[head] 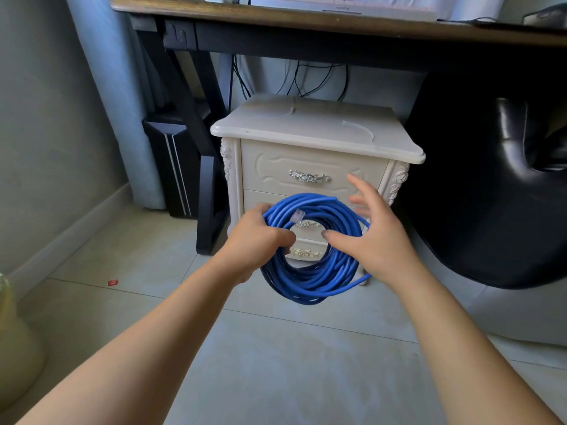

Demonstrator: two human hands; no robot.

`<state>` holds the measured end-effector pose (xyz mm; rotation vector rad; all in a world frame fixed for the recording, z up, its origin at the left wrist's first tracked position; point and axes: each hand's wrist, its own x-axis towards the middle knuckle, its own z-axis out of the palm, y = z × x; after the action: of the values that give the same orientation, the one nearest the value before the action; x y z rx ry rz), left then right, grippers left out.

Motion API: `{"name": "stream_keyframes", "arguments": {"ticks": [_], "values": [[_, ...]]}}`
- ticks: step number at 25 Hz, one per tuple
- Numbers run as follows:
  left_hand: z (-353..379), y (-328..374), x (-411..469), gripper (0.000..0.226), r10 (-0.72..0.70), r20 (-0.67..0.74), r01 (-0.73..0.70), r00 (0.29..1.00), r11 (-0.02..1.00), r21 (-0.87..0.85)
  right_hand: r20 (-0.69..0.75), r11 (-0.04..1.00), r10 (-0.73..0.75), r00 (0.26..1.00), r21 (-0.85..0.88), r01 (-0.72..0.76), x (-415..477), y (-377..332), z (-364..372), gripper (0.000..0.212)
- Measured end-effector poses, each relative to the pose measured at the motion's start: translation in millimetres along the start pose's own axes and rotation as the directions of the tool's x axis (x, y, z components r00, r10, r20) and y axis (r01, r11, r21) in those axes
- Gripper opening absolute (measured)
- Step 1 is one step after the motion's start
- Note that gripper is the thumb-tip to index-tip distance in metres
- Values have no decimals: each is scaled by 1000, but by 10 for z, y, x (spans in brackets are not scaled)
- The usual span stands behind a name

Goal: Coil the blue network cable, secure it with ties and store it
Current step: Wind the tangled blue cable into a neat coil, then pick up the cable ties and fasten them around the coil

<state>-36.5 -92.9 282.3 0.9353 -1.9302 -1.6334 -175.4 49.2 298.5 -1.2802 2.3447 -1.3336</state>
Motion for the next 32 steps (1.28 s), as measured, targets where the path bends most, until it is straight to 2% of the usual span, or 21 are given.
{"name": "stream_keyframes", "arguments": {"ticks": [1, 3, 5, 9, 12, 15, 17, 19, 20, 21, 22, 23, 24, 25, 28, 30, 32], "values": [[16, -3, 2, 40, 4, 0, -4, 1000, 999, 45, -7, 983, -111, 994, -147, 109, -4, -53, -17, 92], [47, -2, 24, 31, 21, -3, -20, 1000, 992, 128, 28, 868, -312, 950, -398, 296, 17, -124, 23, 95], [67, -2, 72, 27, 18, 6, -19, 1000, 984, 177, 75, 815, -346, 935, -470, 339, 67, -82, 148, 86], [77, -51, 195, 33, -38, 83, 28, 996, 993, 114, 88, 949, -149, 985, -267, 167, 231, 134, 319, 55], [37, -98, 322, 37, -99, 183, 107, 978, 994, -37, 98, 957, -142, 985, -240, 162, 369, 253, 436, 48], [-36, -125, 472, 42, -176, 322, 210, 930, 975, -73, 132, 960, -150, 980, -217, 176, 488, 333, 548, 47], [-17, -162, 575, 42, -232, 283, 262, 931, 962, -72, 261, 980, -90, 961, -147, 131, 589, 401, 539, 48], [32, -213, 701, 42, -254, 192, 273, 948, 959, -79, 405, 1000, -29, 914, 3, 30, 823, 397, 396, 51], [57, -240, 763, 39, -254, 152, 269, 955, 959, -85, 370, 998, -43, 928, 66, 20, 987, 392, 302, 49], [68, -264, 829, 33, -259, 112, 270, 959, 957, -104, 224, 994, -69, 972, 96, 48, 1205, 404, 193, 43], [70, -285, 897, 29, -268, 77, 277, 960, 950, -143, 12, 994, -95, 995, 57, 94, 1474, 438, 74, 38], [62, -305, 958, 26, -280, 48, 284, 959, 941, -184, -173, 990, -134, 976, -59, 126, 1740, 465, -61, 36], [53, -319, 1018, 25, -290, 30, 289, 957, 933, -215, -279, 974, -167, 946, -199, 113, 1989, 498, -190, 36], [42, -322, 1069, 25, -294, 23, 292, 955, 930, -225, -309, 947, -178, 934, -313, 77, 2208, 557, -297, 37], [26, -301, 1181, 29, -291, 29, 290, 956, 935, -204, -183, 862, -82, 980, -506, -22, 2703, 848, -430, 42], [21, -262, 1208, 33, -293, 36, 294, 955, 932, -213, -30, 811, -16, 999, -585, -4, 2845, 1012, -417, 46], [1, -215, 1202, 39, -293, 54, 297, 955, 927, -231, 38, 773, -15, 999, -633, 36, 2932, 990, -481, 38]]}}
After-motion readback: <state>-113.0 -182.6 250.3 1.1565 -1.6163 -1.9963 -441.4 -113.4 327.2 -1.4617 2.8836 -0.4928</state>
